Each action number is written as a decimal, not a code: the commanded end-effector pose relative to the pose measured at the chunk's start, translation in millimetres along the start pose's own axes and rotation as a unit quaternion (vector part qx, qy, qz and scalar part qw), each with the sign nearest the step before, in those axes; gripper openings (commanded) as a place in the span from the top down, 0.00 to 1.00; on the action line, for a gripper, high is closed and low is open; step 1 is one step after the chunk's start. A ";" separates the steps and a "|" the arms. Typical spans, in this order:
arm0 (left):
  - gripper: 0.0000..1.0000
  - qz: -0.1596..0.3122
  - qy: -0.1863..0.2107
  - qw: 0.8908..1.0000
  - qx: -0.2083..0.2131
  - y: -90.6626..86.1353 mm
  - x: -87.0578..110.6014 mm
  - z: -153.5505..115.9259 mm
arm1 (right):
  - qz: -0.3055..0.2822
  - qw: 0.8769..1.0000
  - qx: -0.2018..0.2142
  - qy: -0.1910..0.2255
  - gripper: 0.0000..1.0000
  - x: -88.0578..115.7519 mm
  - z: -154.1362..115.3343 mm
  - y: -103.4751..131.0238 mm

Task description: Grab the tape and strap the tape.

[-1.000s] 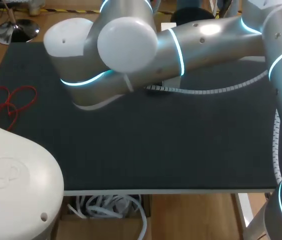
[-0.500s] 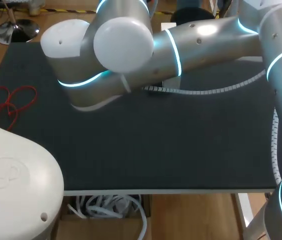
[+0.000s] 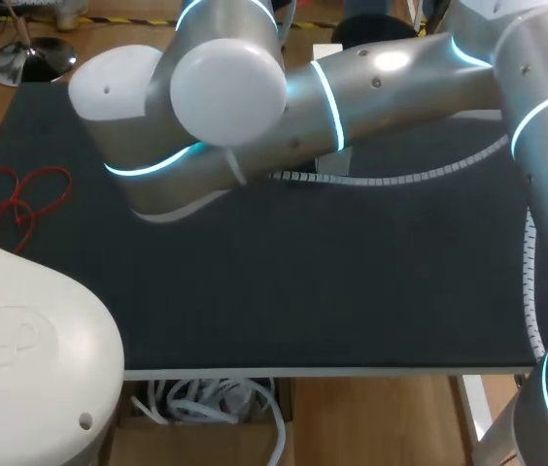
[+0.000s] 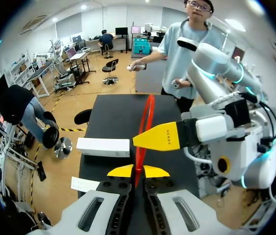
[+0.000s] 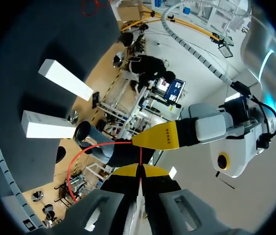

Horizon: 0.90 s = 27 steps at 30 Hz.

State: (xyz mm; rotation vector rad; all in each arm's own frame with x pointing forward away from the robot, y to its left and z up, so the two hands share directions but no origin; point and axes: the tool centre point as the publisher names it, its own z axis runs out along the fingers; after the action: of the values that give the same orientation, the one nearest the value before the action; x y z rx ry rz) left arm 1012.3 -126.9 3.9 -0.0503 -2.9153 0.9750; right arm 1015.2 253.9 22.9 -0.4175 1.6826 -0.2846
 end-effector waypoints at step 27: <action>1.00 0.000 0.001 1.000 -0.002 -0.9 0.0 -0.8 | 0.010 1.000 0.008 -0.001 0.83 -5.2 -2.1 -2.1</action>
State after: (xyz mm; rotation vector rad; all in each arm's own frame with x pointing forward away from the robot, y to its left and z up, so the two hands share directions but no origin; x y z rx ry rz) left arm 1012.0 -127.5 4.6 -0.0511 -2.9150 0.9757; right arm 1015.2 256.3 25.3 -0.3835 1.6740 -0.2845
